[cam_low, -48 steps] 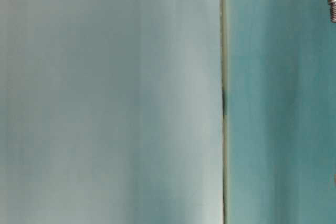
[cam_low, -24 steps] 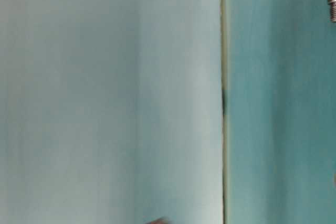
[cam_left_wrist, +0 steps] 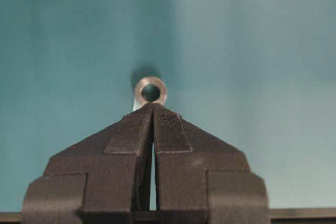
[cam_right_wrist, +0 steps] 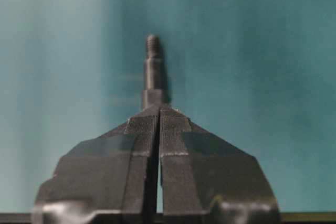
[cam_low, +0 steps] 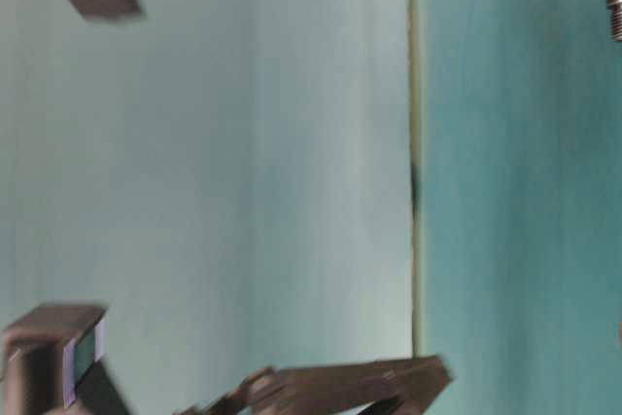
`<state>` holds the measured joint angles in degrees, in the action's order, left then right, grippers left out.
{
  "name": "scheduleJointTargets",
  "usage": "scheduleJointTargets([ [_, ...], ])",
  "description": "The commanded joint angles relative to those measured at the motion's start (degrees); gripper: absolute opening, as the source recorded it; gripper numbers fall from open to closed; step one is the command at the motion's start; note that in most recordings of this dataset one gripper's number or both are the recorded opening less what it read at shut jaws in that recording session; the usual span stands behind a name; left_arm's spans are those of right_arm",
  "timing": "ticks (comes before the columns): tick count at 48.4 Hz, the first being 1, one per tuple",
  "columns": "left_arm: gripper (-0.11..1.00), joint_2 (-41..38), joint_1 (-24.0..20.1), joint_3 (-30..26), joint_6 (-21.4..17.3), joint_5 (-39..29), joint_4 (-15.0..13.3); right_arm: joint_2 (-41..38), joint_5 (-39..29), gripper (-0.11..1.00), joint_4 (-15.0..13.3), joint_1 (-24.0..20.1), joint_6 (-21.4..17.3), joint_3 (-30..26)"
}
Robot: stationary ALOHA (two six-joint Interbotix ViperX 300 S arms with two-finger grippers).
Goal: Insert the washer onto the shaft with both hands.
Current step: 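Lower left gripper over the silver washer and right gripper over the shaft, then close left gripper on the washer and right gripper on the shaft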
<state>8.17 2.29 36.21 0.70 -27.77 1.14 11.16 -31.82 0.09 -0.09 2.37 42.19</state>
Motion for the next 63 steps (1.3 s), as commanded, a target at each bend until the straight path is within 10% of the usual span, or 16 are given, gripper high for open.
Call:
scheduleJointTargets([
  [1,0.02,-1.7,0.2,-1.6,-0.4,0.1,0.2,-1.5,0.1,-0.1,-0.1,-0.4,1.0,-1.5],
  [28,0.05,-5.5,-1.1,-1.2,0.0,2.8,0.2,-5.5,0.1,0.11,0.0,0.6,0.5,-1.9],
  [42,0.82,-9.4,-0.7,-1.1,2.4,2.9,0.2,-5.9,2.8,0.85,-0.2,0.7,0.6,-1.6],
  [63,0.85,-12.7,-0.7,-1.1,2.7,6.2,0.2,-9.0,6.1,0.77,0.0,0.7,0.6,1.4],
])
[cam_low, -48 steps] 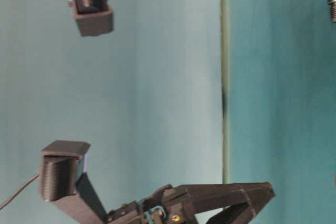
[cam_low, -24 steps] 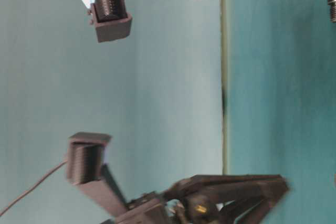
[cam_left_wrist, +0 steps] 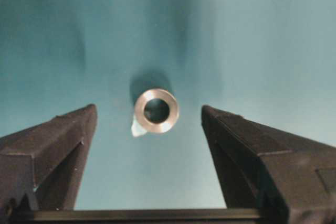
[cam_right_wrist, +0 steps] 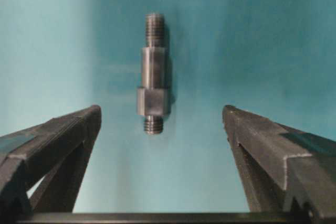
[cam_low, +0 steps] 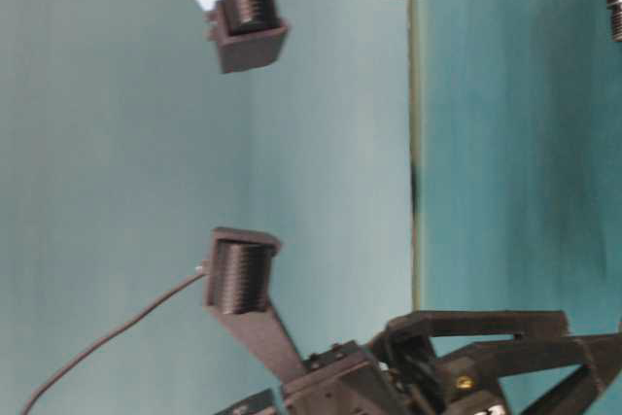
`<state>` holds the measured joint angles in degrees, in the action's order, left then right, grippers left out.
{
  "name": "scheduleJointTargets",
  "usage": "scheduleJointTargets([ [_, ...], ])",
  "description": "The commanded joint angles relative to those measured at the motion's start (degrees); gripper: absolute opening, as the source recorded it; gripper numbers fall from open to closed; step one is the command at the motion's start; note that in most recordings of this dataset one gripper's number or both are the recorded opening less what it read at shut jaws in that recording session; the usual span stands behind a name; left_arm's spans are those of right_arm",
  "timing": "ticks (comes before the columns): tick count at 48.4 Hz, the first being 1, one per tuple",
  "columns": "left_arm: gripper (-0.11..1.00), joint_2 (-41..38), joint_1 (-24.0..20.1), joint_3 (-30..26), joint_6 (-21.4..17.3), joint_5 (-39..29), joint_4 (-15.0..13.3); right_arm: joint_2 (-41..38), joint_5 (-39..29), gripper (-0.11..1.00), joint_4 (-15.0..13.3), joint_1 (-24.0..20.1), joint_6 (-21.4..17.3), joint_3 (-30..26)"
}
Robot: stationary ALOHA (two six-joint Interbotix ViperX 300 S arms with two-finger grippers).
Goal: Insert the washer onto the shaft with both hands.
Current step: 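Close left gripper on the washer and right gripper on the shaft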
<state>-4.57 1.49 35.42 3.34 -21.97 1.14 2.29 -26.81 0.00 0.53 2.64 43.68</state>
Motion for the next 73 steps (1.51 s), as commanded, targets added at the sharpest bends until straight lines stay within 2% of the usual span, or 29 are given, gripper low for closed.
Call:
scheduleJointTargets([
  [1,0.85,-0.2,0.1,-0.3,0.1,0.4,0.2,-0.3,1.3,0.77,0.1,0.1,0.4,-0.1],
  [28,0.85,-3.7,0.1,0.0,0.4,3.6,0.2,-5.5,6.0,0.77,0.1,0.2,0.4,0.2],
  [52,0.83,-4.0,0.2,0.0,0.6,4.5,0.1,-6.0,6.1,0.75,0.3,0.6,0.3,0.2],
  [56,0.8,-4.0,0.2,0.0,2.0,4.5,0.2,-6.0,6.1,0.68,0.4,0.5,0.3,0.3],
  [60,0.75,-3.9,0.2,0.1,3.9,4.5,0.1,-6.0,6.0,0.54,0.5,0.6,0.3,0.3],
  [69,0.57,-3.9,0.7,0.6,4.6,4.5,0.2,-6.1,6.0,0.25,0.6,0.5,0.2,0.3],
  [73,0.47,-3.8,1.1,0.8,4.6,4.5,0.1,-6.1,6.0,0.16,0.6,0.6,0.0,0.3],
])
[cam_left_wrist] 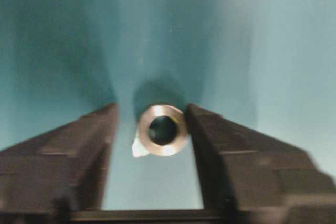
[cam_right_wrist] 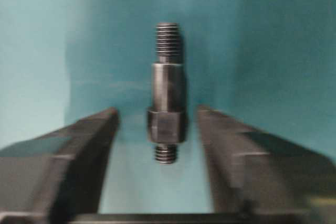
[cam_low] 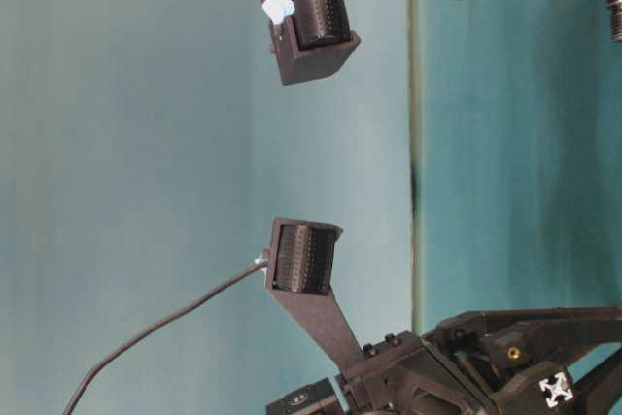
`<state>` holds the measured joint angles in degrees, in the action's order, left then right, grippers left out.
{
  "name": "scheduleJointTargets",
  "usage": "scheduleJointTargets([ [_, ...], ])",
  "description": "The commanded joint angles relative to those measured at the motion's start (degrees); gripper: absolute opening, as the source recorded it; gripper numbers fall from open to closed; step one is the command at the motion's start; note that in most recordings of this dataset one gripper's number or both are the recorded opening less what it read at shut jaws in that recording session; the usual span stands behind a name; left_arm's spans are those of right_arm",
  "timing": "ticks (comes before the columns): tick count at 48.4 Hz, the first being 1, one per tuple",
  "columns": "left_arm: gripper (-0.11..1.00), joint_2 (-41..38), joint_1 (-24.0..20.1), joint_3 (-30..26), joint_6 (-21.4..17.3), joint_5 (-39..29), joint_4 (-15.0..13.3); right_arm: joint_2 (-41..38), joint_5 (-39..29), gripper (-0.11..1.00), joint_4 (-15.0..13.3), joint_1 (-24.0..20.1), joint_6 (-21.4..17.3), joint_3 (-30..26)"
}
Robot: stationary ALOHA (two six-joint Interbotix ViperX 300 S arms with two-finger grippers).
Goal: Insert the washer onto the shaft with both hands.
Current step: 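Close left gripper on the washer and right gripper on the shaft, then lift washer and shaft and rotate both grippers toward each other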
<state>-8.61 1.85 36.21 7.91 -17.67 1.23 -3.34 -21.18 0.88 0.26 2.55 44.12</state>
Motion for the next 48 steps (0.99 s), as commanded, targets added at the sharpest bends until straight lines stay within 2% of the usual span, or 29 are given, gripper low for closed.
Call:
scheduleJointTargets([
  [1,0.45,0.3,0.9,0.1,0.0,0.2,0.1,-0.4,0.3,0.15,-0.3,1.1,0.0,-0.2],
  [5,0.37,0.4,1.3,0.4,0.0,0.2,0.1,-0.4,0.3,0.11,-0.3,1.4,-0.5,-0.2],
  [21,0.37,0.5,1.7,0.4,-0.1,0.2,0.1,-0.9,0.4,0.07,-0.3,3.3,-2.0,-0.1],
  [31,0.37,0.5,1.7,0.6,-0.1,0.2,0.0,-0.9,0.3,0.01,-0.3,3.3,-1.4,0.1],
  [48,0.37,0.6,1.7,1.4,-0.3,0.2,0.1,-0.9,-0.6,0.01,0.1,2.2,-1.7,0.1],
])
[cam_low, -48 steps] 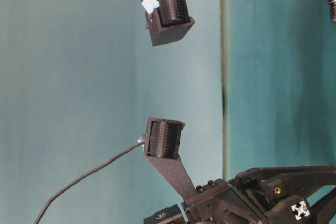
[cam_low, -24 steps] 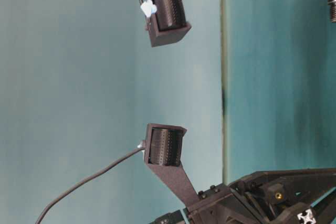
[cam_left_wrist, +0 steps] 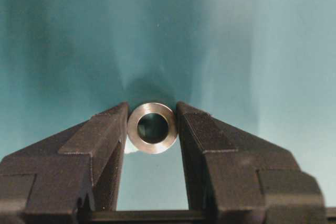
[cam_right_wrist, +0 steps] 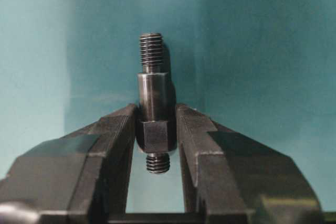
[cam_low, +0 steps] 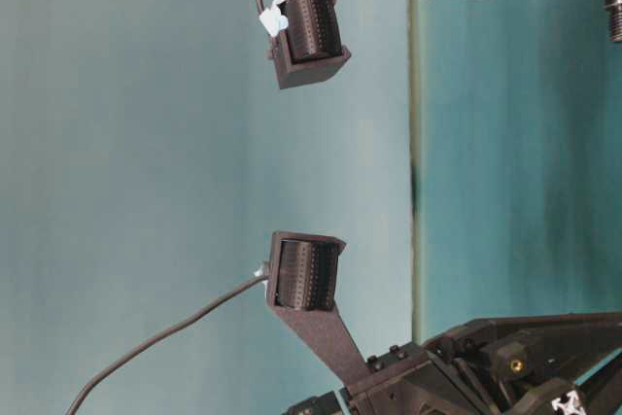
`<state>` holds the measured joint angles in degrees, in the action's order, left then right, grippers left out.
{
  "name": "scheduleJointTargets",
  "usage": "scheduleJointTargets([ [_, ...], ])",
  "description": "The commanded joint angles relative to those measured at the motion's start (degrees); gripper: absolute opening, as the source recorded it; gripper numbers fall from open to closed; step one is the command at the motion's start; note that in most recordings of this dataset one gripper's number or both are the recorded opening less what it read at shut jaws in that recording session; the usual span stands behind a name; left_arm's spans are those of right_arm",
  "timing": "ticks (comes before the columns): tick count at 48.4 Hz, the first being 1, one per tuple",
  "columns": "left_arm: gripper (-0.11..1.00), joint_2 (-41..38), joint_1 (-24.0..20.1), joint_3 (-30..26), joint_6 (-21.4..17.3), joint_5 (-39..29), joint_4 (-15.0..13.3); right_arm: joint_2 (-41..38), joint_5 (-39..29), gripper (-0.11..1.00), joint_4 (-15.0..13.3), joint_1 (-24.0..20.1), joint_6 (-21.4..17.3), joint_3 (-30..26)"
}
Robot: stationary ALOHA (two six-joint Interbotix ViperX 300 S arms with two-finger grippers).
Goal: Insert the washer onto the shaft with both hands.
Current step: 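Lift washer and shaft and rotate both grippers toward each other, then bring left gripper's washer over the upright shaft tip in right gripper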
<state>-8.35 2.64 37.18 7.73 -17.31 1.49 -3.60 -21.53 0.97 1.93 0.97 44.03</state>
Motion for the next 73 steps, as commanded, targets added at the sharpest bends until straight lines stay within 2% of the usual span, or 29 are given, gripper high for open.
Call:
scheduleJointTargets([
  [1,0.37,0.4,0.9,0.4,-0.1,-0.2,-0.3,-0.6,-0.3,0.01,0.1,0.4,-0.1,0.3],
  [22,0.37,1.3,0.9,0.8,-0.1,2.6,-0.3,0.7,1.4,0.0,1.8,0.0,-0.7,0.3],
  [42,0.37,7.1,0.9,4.4,-0.2,8.7,-0.3,6.8,10.5,0.0,2.5,-0.4,-6.2,3.1],
  [55,0.37,10.2,1.1,7.8,0.1,20.7,-0.2,9.2,17.1,0.0,2.5,-3.1,-9.0,6.5],
  [63,0.37,11.7,1.4,10.8,1.0,31.7,-0.2,11.2,26.2,0.0,2.5,-4.4,-11.5,10.4],
  [73,0.37,12.6,1.4,12.4,1.6,41.0,-0.2,14.0,38.6,0.0,2.5,-4.9,-13.6,15.1],
])
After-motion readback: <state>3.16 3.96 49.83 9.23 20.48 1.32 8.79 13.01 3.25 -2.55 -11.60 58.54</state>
